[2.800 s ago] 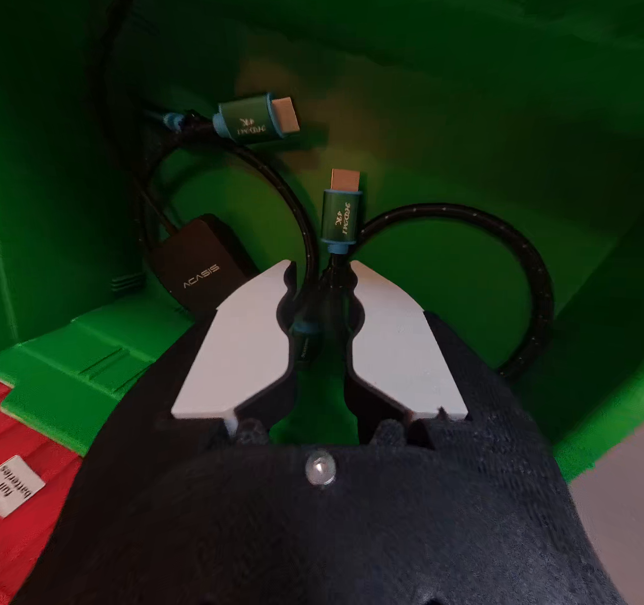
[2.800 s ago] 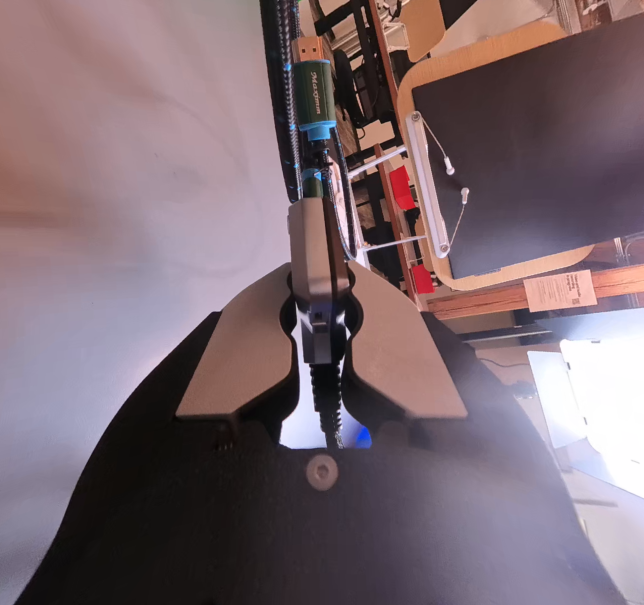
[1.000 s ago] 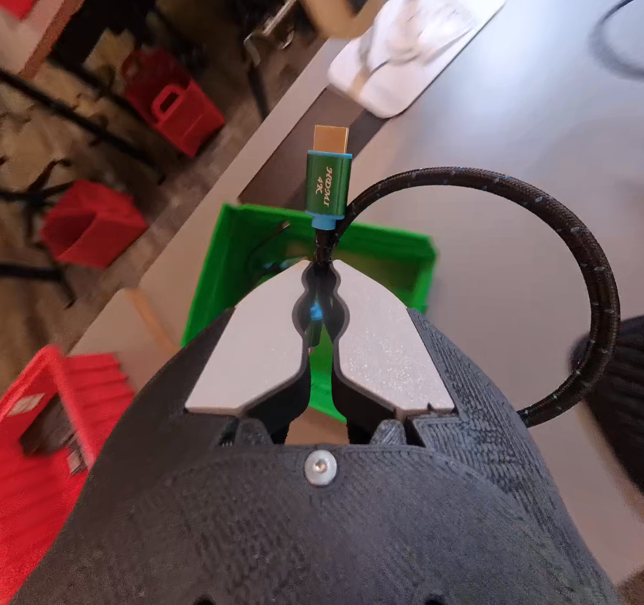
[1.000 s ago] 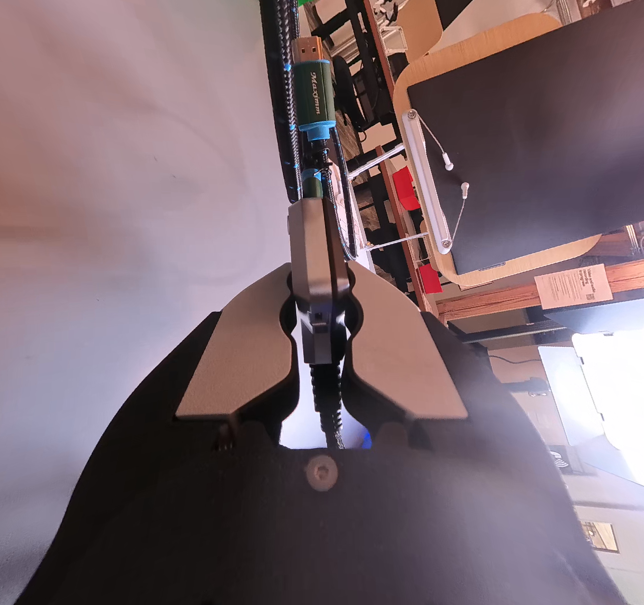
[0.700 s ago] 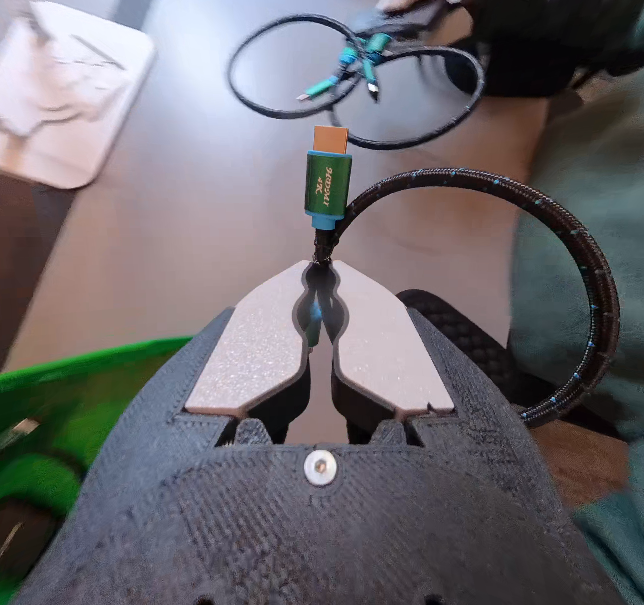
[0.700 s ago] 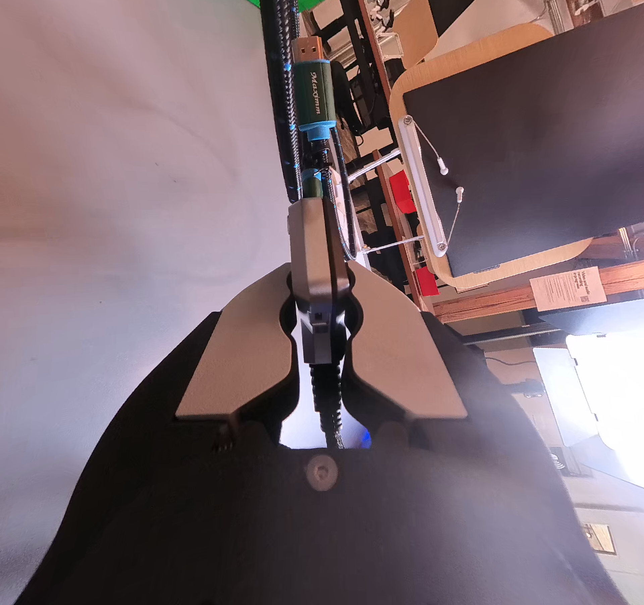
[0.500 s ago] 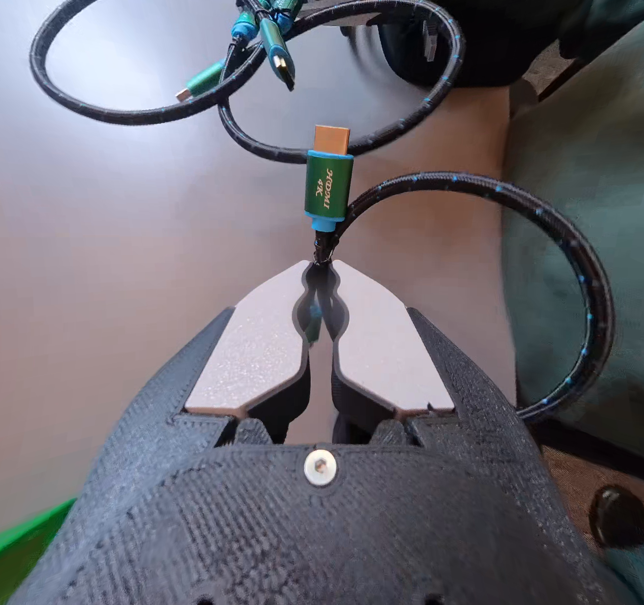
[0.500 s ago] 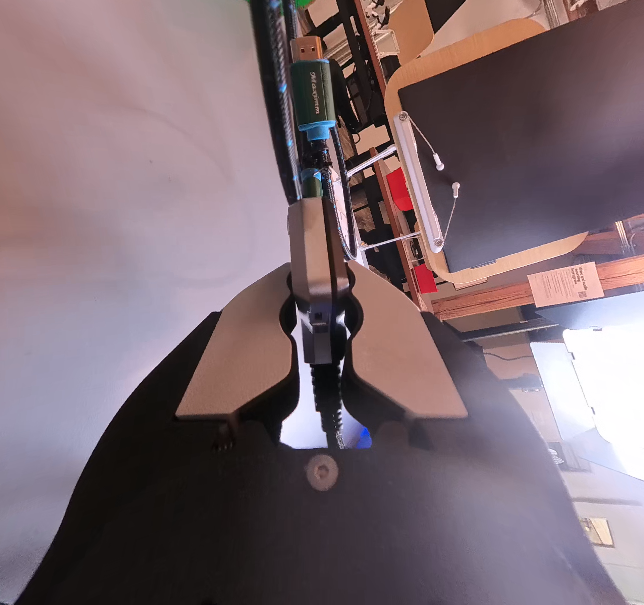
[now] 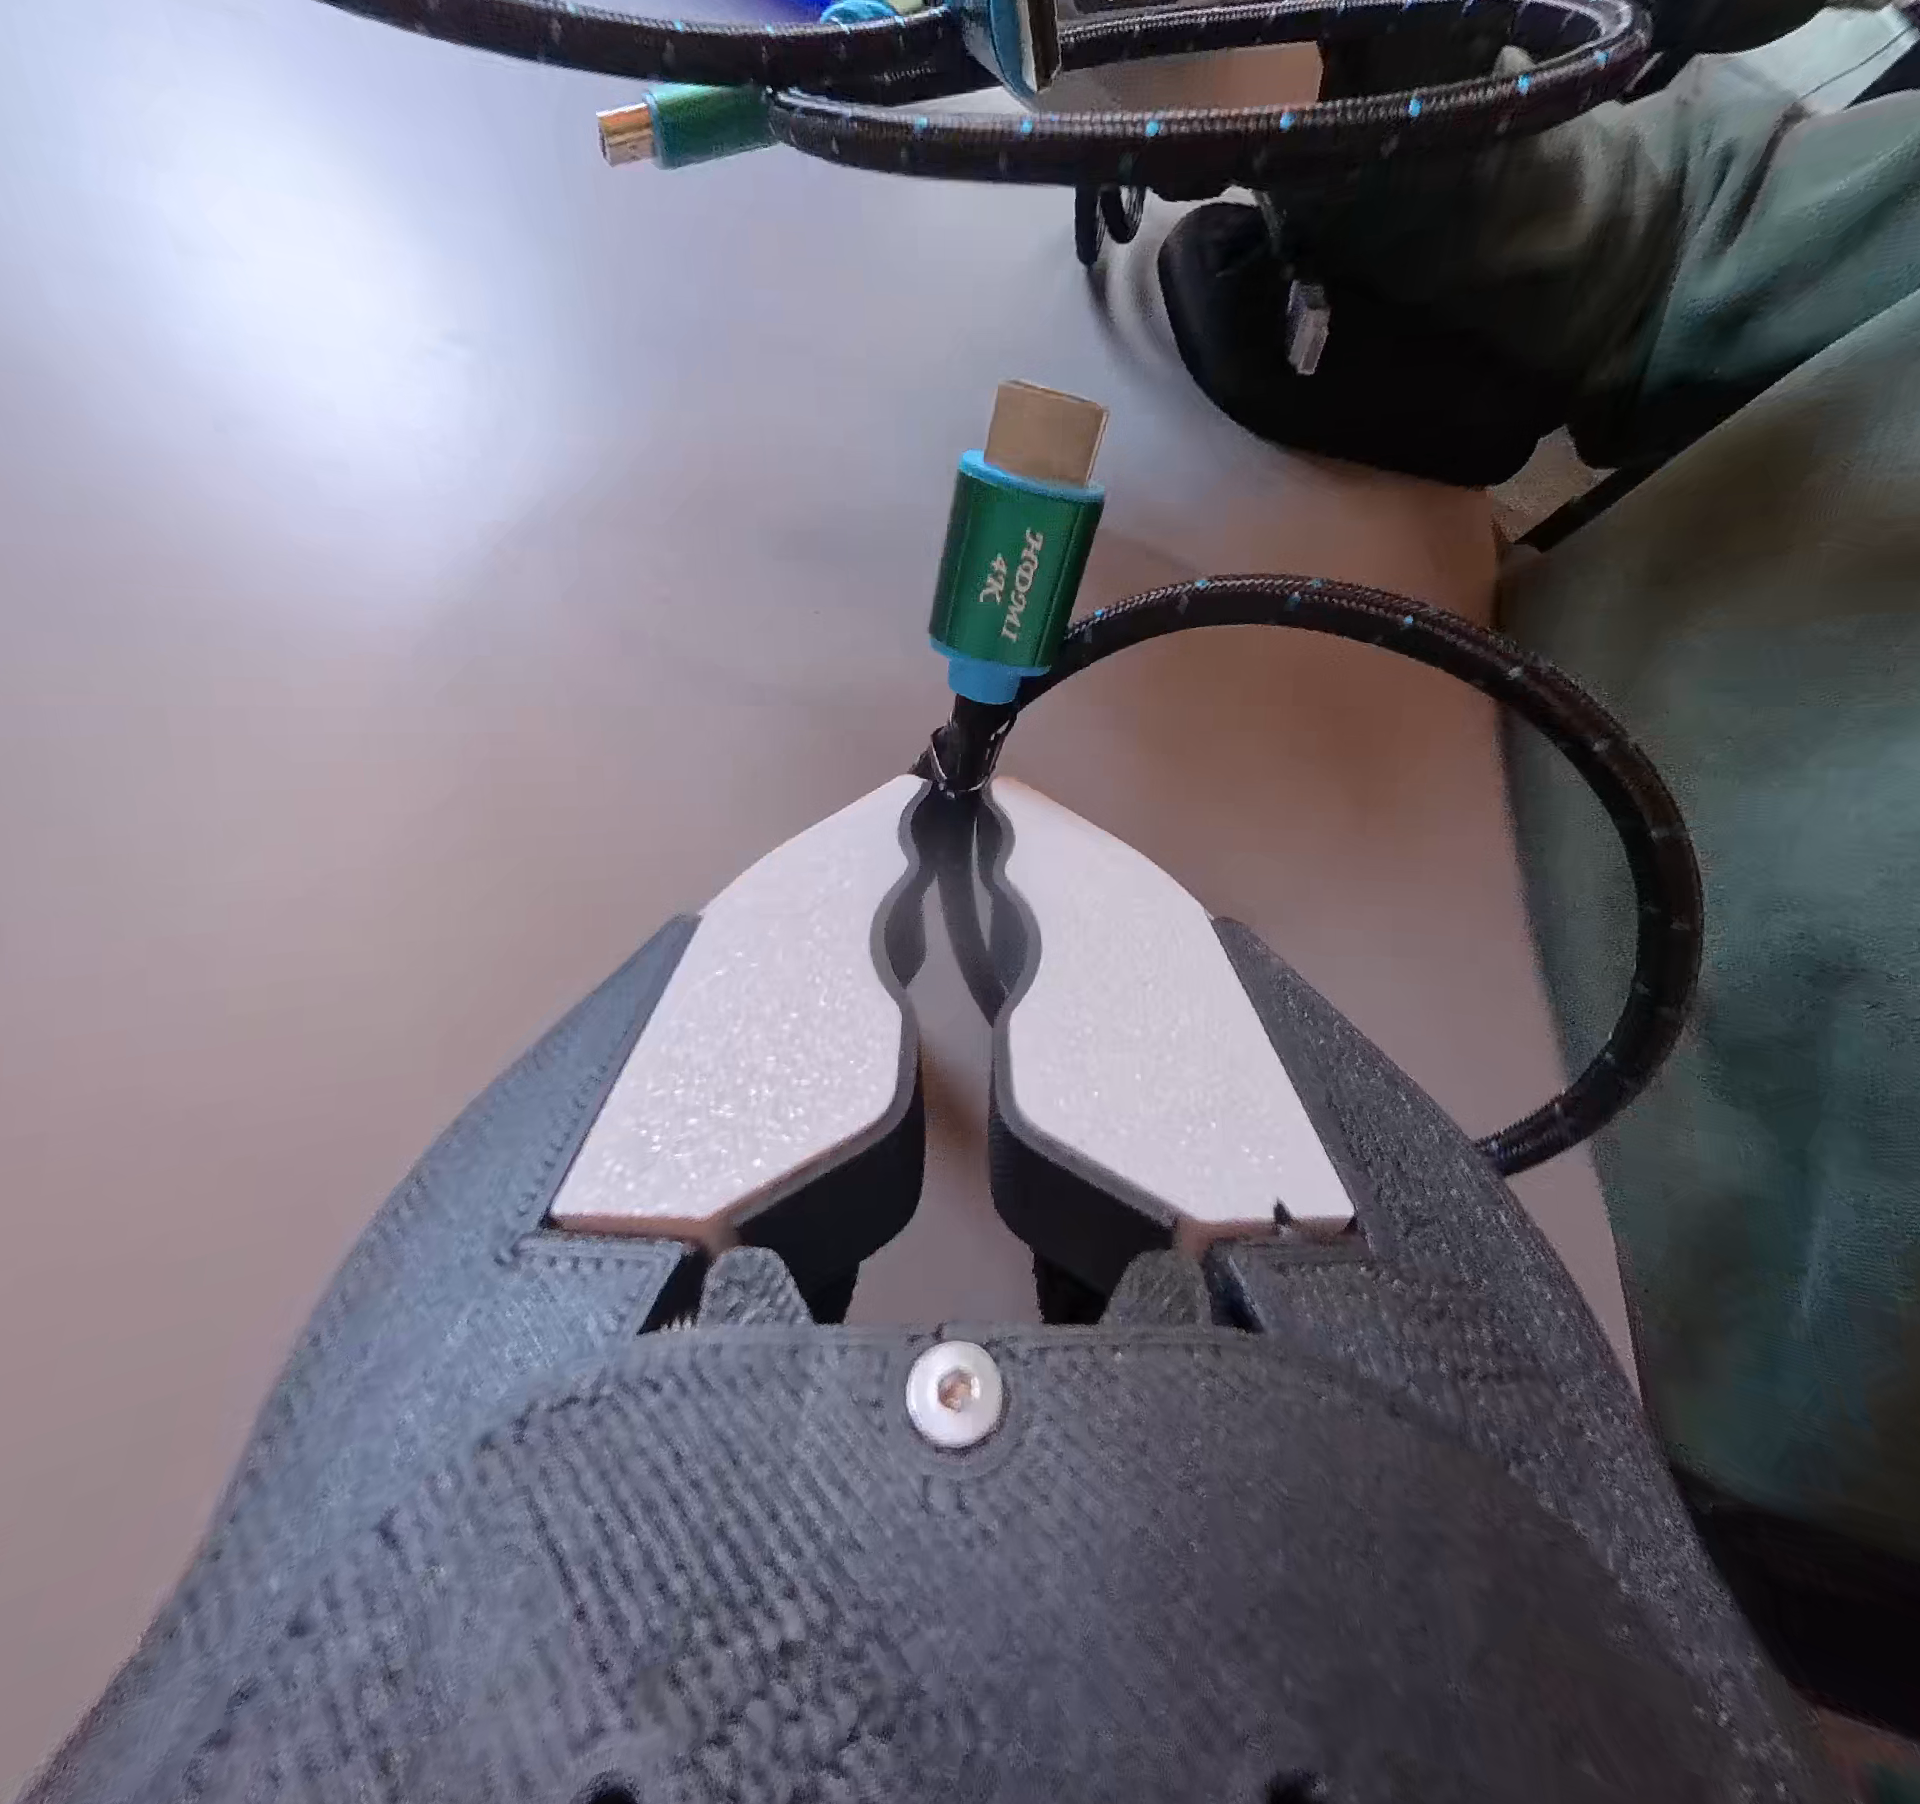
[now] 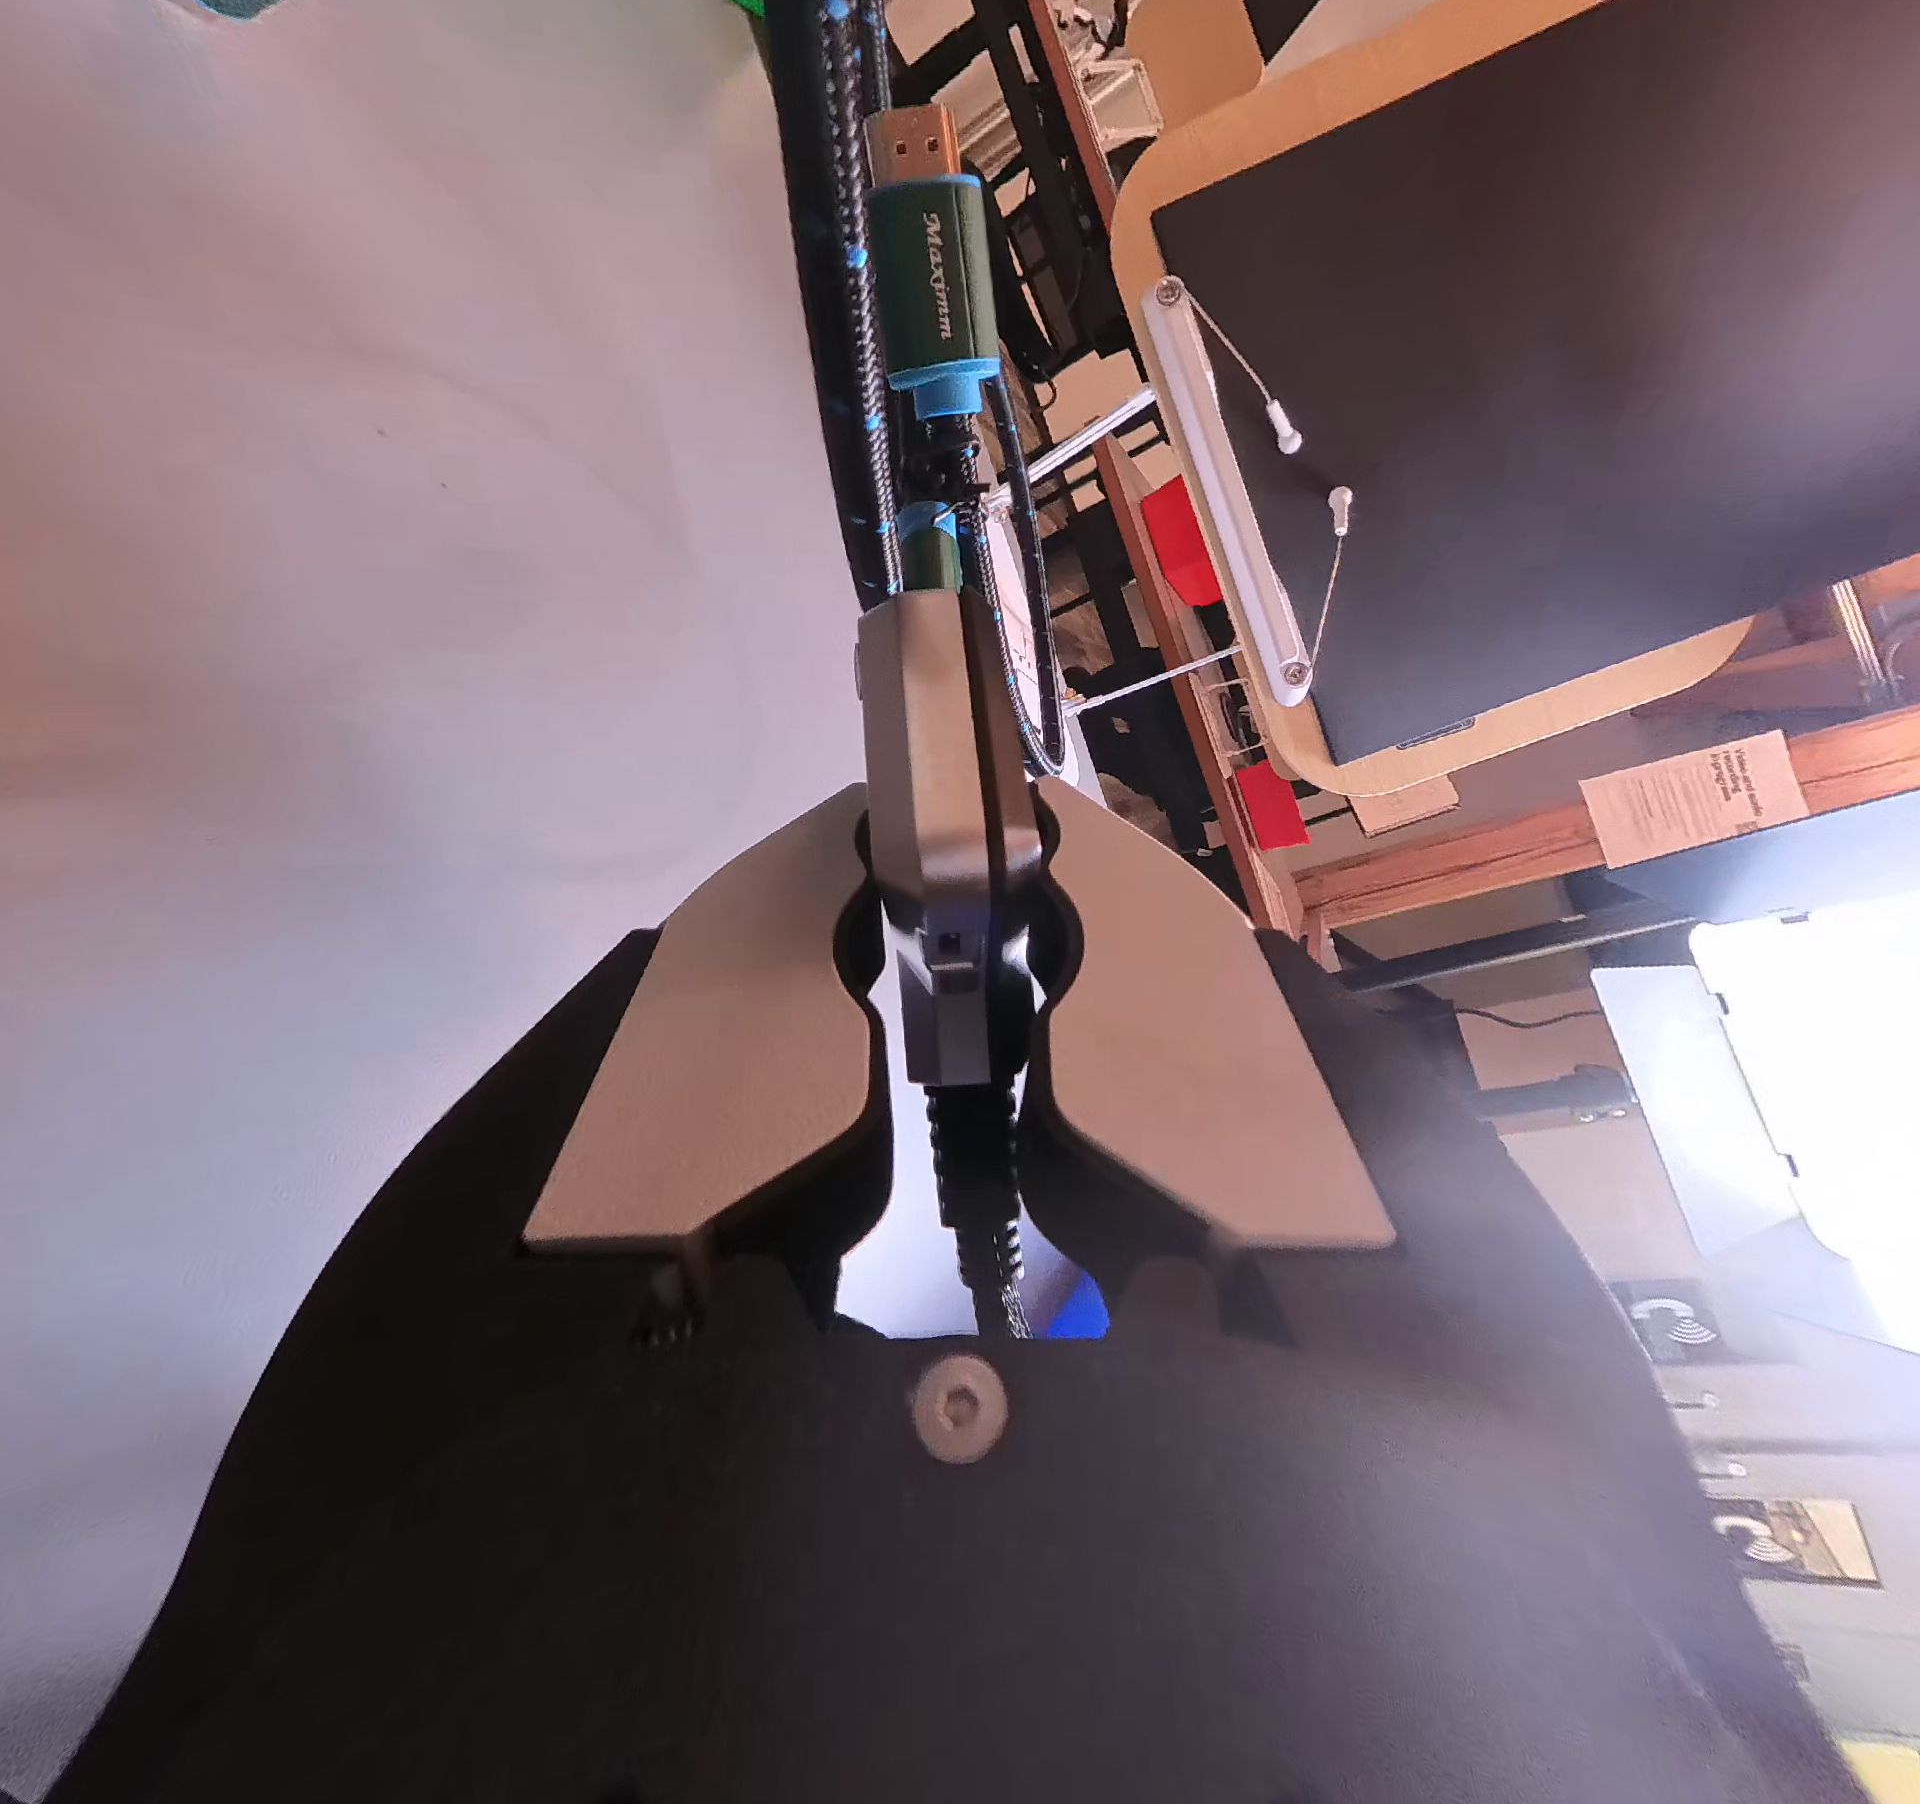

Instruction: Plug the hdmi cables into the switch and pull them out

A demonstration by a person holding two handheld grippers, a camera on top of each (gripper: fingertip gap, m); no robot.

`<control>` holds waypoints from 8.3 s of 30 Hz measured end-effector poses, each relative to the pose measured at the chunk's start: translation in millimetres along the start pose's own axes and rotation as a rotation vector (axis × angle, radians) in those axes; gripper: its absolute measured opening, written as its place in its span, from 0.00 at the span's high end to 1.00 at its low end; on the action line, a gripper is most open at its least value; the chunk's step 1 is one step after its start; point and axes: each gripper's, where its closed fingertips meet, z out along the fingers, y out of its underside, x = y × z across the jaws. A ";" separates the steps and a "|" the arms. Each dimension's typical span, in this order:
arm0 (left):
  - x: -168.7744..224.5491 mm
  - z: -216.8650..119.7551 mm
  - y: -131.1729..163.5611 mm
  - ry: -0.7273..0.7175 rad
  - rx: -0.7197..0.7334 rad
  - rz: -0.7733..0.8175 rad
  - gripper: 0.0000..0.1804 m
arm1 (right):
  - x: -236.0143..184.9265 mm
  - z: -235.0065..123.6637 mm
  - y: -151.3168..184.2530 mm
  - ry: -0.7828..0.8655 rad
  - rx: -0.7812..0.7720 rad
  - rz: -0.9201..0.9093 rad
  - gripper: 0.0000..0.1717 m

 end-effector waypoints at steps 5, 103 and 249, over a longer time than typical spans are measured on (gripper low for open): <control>-2.5 5.6 -1.7 -0.030 0.030 0.030 0.96 | -0.2 -0.9 -1.8 0.000 0.012 0.008 0.86; -73.7 -11.6 28.2 -0.507 -0.168 0.245 0.85 | -3.1 1.8 -3.7 -0.011 0.017 0.001 0.86; 43.3 59.3 -33.0 0.030 -0.608 0.225 0.94 | -58.7 12.5 -47.2 -0.109 0.131 -0.385 0.86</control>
